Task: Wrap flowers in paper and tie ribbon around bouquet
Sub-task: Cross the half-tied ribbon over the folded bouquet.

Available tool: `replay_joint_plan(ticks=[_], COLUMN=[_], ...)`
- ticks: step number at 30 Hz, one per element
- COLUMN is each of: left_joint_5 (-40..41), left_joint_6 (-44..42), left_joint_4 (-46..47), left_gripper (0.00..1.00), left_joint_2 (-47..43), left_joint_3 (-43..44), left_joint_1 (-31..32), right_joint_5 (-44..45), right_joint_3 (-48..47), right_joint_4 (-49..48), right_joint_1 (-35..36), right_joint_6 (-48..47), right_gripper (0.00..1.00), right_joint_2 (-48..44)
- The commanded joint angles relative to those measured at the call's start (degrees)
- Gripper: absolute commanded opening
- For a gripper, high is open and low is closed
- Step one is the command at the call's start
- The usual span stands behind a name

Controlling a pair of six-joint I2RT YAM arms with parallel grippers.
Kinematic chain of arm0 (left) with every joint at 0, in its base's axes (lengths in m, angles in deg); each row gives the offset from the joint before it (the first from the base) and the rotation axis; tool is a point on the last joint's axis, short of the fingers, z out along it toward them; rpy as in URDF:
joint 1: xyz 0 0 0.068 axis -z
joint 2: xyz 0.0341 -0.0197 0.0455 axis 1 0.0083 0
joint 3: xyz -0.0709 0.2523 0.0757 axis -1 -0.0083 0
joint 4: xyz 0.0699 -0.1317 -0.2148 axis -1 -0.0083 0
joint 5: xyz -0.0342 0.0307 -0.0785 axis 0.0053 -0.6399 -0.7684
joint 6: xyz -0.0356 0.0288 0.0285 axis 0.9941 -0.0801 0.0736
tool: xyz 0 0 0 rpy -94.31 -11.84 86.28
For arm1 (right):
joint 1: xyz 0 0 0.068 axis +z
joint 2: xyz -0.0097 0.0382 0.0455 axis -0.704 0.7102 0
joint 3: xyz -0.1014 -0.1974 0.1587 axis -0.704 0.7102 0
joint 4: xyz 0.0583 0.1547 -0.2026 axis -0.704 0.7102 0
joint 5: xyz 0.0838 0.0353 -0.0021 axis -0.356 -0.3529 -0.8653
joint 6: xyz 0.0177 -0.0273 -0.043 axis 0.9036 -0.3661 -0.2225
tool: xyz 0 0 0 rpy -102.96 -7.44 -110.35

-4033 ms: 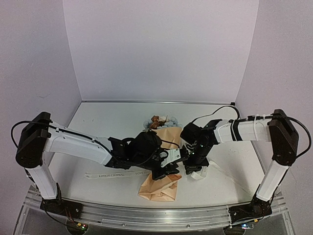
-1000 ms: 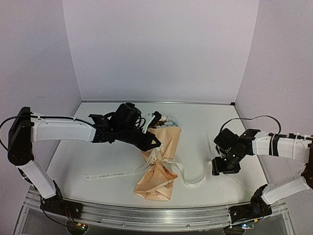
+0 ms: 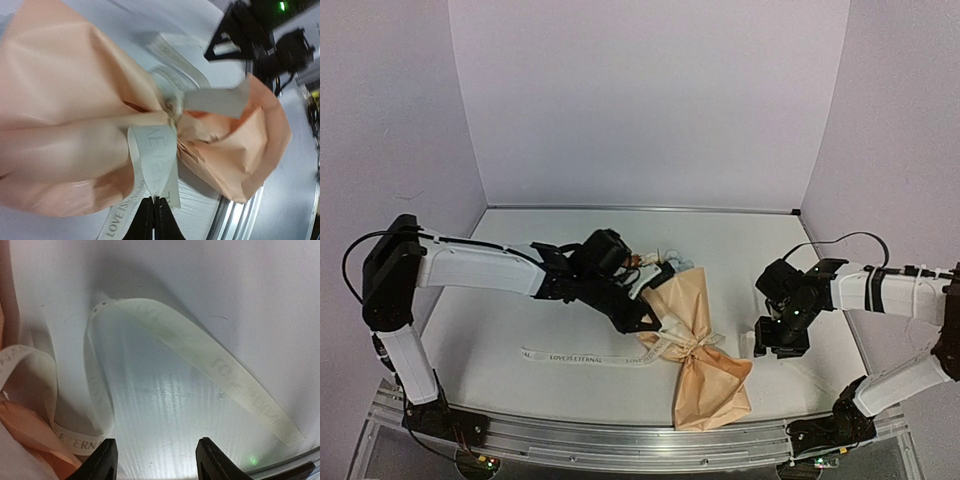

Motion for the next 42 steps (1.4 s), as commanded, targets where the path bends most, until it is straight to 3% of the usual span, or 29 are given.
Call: replay_joint_plan(ticks=[1,8,13,17,21,24,32,42], left_joint_5=[0.93,-9.11,1.88,11.75,8.85,6.12,7.71,4.74], left_joint_6=[9.58,10.11,12.76,21.61,31.79,31.98,18.51,10.94], left_joint_4=[11.3,17.32,15.33,10.84,13.49,17.12,27.75,30.45], left_gripper=[0.07,0.16,0.36,0.49,0.56,0.53,0.44,0.37], left_joint_2=[-8.34,-9.34,-11.68,-14.1,-14.73,-13.92,-14.33,-5.57], left_joint_3=[-5.92,-10.33,-11.27,-12.48,-16.95,-18.71,-28.69,-22.31], left_joint_1=[-4.82,-5.04,-5.05,-5.8,-8.7,-9.43,-9.87,-8.84], right_joint_5=[-5.08,-7.03,-6.08,-5.94,-6.35,-6.36,-5.85,-5.92], right_joint_3=[0.13,-7.26,-6.88,-6.63,-7.36,-8.02,-7.36,-7.62], right_joint_4=[-7.5,-9.33,-10.01,-10.16,-11.04,-11.63,-12.48,-13.19], right_joint_1=[3.56,9.01,9.12,9.2,9.96,10.46,10.47,10.52], right_joint_6=[3.54,3.96,4.65,4.76,5.21,5.42,5.37,5.19], right_gripper=[0.55,0.55,0.55,0.55,0.55,0.54,0.55,0.55], right_joint_2=[3.28,13.11,13.67,13.76,14.89,15.79,16.03,16.73])
